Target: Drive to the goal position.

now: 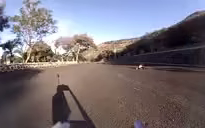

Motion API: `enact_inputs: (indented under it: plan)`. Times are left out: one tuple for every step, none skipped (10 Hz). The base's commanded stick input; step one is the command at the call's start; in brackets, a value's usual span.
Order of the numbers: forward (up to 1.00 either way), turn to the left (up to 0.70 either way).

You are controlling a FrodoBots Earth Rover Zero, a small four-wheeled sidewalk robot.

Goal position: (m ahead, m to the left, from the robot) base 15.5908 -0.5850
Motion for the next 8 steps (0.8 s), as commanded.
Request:
enact_inputs:
  plan:
    - [0.5,-0.34]
    - [0.5,-0.48]
    - [0.5,-0.39]
    - [0.5,-0.17]
    - [0.5,0.0]
    - [0.5,0.0]
    - [0.5,0.0]
    - [0.5,0.0]
